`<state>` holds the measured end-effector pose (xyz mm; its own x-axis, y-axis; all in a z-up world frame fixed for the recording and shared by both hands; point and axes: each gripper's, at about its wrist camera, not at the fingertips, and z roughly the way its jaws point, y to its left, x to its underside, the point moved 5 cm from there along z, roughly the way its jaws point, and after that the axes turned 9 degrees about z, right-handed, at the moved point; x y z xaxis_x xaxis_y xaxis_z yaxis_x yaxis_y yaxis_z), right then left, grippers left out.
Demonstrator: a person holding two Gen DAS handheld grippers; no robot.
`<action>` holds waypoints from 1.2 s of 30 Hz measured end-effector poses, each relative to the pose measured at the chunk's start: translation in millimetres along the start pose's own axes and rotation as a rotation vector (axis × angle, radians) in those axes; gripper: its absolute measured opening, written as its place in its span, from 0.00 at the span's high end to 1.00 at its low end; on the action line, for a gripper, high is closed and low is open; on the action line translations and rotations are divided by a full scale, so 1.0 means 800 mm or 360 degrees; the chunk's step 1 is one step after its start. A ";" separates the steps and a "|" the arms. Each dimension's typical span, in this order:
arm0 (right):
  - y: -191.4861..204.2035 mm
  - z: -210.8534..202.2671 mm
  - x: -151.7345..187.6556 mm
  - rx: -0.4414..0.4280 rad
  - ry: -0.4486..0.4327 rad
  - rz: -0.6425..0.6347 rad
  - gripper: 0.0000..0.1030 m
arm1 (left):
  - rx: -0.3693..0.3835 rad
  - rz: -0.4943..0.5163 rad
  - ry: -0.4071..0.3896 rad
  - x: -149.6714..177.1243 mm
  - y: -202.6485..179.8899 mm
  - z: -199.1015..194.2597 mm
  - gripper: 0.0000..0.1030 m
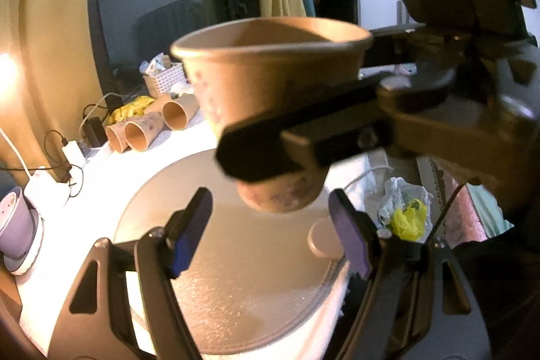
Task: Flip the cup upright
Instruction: 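Grasp the cup body with the right gripper while the left gripper holds its base, then open the left gripper and pull it away from the cup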
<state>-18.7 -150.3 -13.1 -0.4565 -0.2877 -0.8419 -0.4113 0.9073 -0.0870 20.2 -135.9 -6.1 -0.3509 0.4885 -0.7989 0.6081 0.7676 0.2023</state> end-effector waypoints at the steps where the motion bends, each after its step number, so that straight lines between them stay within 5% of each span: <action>1: -0.001 0.000 -0.001 0.0012 -0.0006 -0.0001 0.31 | -0.0006 -0.0007 0.0001 0.000 0.001 -0.001 0.29; 36: -0.077 0.078 -0.024 0.0324 -0.0012 0.0081 0.31 | -0.0342 -0.0474 0.0209 0.108 0.129 -0.003 0.29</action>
<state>64.7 -181.5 -24.4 -0.4664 -0.2385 -0.8518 -0.2198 0.9640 -0.1496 50.8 -13.5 -53.0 -0.5864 0.2695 -0.7639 0.3077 0.9465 0.0976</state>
